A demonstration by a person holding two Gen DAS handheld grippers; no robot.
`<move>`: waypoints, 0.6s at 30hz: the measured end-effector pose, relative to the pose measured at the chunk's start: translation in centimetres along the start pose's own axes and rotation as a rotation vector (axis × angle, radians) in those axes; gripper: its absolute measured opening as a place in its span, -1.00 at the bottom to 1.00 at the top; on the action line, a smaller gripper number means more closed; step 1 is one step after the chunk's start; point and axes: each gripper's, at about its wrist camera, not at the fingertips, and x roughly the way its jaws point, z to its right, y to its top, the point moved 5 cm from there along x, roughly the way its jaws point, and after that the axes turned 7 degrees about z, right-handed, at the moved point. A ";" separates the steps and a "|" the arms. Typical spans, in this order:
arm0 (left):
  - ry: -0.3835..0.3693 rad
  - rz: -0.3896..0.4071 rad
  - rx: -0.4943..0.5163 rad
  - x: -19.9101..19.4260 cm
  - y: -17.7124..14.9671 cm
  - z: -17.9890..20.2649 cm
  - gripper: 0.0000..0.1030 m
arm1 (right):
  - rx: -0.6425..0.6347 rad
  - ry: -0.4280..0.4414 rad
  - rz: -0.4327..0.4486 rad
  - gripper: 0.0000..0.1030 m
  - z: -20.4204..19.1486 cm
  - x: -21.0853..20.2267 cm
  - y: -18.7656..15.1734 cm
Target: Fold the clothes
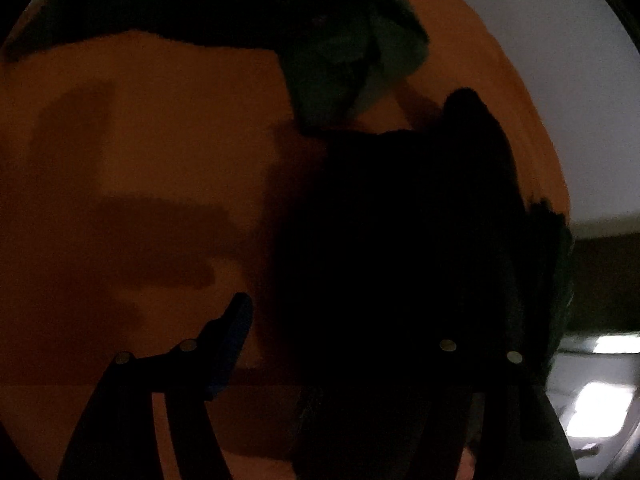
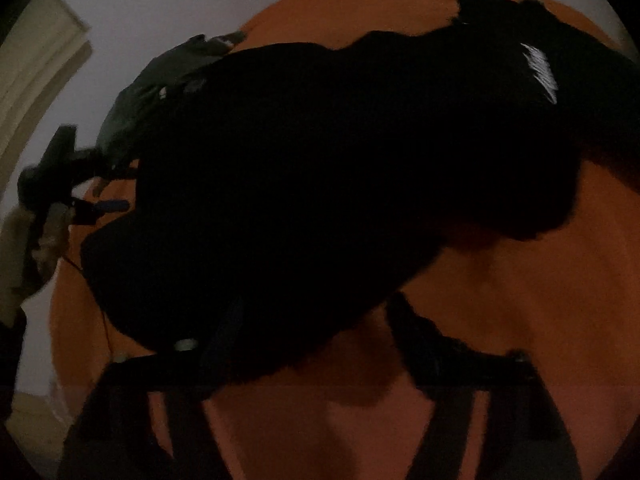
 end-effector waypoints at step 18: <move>-0.032 -0.066 -0.028 2.0 -1.1 3.4 0.34 | -0.017 -0.336 0.242 -0.34 10.0 -14.5 9.8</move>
